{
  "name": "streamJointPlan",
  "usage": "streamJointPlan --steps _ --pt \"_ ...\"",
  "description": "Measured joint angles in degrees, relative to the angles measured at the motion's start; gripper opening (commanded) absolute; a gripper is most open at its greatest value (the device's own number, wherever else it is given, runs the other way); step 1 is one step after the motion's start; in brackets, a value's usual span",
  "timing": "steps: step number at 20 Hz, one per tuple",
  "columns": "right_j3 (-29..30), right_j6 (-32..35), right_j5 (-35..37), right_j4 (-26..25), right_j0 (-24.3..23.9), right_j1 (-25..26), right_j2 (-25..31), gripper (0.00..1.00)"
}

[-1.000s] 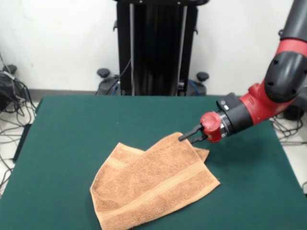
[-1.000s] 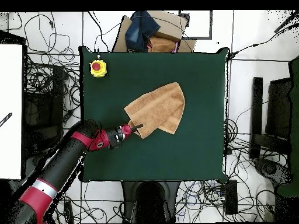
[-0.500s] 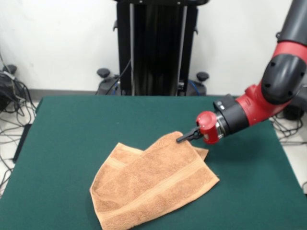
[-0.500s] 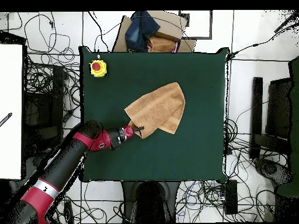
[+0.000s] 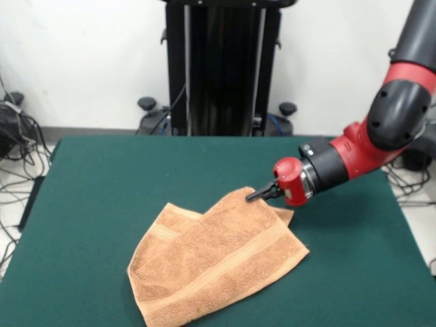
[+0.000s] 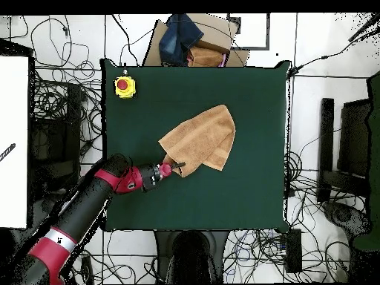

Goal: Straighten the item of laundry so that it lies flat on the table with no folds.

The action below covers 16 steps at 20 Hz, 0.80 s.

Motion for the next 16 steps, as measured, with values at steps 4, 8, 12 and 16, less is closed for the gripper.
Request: streamJointPlan --steps 4,8,12,16 --pt "0.0 0.0 -0.6 0.0 0.0 -0.2 0.0 0.0" --pt "1.8 0.0 -2.7 -0.3 0.0 -3.0 2.0 0.0" --pt "4.8 0.0 -4.2 -1.3 0.0 -6.9 3.7 0.0" --pt "7.3 0.0 -4.6 -2.4 0.0 -11.3 4.6 0.0"
